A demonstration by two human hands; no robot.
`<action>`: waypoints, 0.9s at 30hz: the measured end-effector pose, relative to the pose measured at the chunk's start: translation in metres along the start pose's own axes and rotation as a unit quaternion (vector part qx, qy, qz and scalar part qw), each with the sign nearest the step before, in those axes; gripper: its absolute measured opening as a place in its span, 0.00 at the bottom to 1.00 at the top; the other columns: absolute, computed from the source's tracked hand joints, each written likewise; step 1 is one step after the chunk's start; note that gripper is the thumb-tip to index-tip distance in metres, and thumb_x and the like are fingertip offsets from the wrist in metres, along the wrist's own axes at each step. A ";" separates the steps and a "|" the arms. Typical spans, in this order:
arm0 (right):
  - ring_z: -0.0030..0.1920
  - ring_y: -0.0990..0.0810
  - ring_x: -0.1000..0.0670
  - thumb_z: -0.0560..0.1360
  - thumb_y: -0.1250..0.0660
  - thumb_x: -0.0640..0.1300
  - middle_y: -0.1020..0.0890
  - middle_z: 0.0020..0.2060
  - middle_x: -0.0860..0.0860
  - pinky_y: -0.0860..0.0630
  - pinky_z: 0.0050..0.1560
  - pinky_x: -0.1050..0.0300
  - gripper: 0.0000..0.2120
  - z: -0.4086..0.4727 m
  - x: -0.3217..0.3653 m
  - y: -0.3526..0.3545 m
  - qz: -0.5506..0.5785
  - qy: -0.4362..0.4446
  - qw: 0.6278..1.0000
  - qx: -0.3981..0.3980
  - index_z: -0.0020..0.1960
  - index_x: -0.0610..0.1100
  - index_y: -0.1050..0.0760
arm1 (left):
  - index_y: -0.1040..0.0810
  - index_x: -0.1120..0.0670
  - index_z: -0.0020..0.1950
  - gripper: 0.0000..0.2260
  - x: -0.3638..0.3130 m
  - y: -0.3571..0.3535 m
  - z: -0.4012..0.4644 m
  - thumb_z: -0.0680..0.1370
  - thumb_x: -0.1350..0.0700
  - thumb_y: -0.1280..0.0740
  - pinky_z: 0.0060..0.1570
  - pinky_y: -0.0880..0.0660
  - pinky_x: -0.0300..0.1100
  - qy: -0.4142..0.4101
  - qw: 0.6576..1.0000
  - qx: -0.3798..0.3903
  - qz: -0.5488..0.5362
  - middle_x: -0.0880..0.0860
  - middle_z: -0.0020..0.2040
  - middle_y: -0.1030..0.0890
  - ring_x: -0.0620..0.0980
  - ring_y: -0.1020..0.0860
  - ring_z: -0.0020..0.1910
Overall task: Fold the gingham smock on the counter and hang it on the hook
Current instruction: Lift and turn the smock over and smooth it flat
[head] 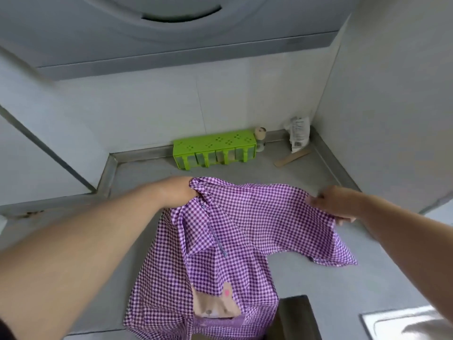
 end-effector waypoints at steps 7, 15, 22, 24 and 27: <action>0.48 0.14 0.57 0.78 0.28 0.50 0.16 0.59 0.50 0.15 0.49 0.56 0.35 0.023 -0.014 -0.066 -0.036 0.035 0.985 0.168 0.80 0.45 0.38 | 0.16 0.43 0.54 0.16 0.009 -0.007 0.034 0.86 0.44 0.43 0.57 0.20 0.49 0.004 0.999 0.013 0.034 0.45 0.52 0.14 0.48 0.17 0.49; 0.81 0.40 0.48 0.82 0.36 0.39 0.44 0.83 0.54 0.44 0.81 0.52 0.28 0.002 0.035 -0.107 -0.200 0.241 0.946 0.085 0.81 0.50 0.36 | 0.16 0.44 0.50 0.17 0.048 -0.006 0.054 0.84 0.43 0.43 0.56 0.19 0.51 0.010 0.998 0.010 0.065 0.47 0.49 0.14 0.49 0.16 0.48; 0.60 0.20 0.48 0.81 0.33 0.42 0.23 0.66 0.53 0.20 0.61 0.49 0.19 -0.003 0.047 -0.125 -0.332 0.247 0.910 0.019 0.70 0.50 0.28 | 0.16 0.45 0.53 0.16 0.064 -0.007 0.057 0.86 0.46 0.43 0.57 0.19 0.50 0.001 0.997 0.019 0.069 0.47 0.51 0.14 0.49 0.17 0.49; 0.53 0.17 0.48 0.81 0.34 0.49 0.18 0.54 0.52 0.19 0.53 0.54 0.12 -0.009 0.049 -0.124 -0.344 0.229 0.910 0.031 0.63 0.49 0.23 | 0.16 0.44 0.52 0.16 0.069 -0.011 0.058 0.85 0.46 0.43 0.57 0.18 0.52 0.003 0.998 0.021 0.063 0.48 0.50 0.14 0.50 0.16 0.49; 0.48 0.19 0.49 0.84 0.42 0.58 0.17 0.49 0.52 0.22 0.54 0.55 0.18 -0.019 0.059 -0.120 -0.370 0.285 0.884 0.004 0.68 0.51 0.26 | 0.16 0.43 0.51 0.15 0.075 -0.014 0.062 0.84 0.46 0.43 0.56 0.18 0.53 0.010 0.998 0.025 0.059 0.47 0.50 0.13 0.50 0.16 0.48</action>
Point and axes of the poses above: each hand's wrist, its own z-axis towards the middle knuckle, its own y-axis out of the back of the hand, x = y × z, the point moved 2 cm from there along z, towards the middle knuckle
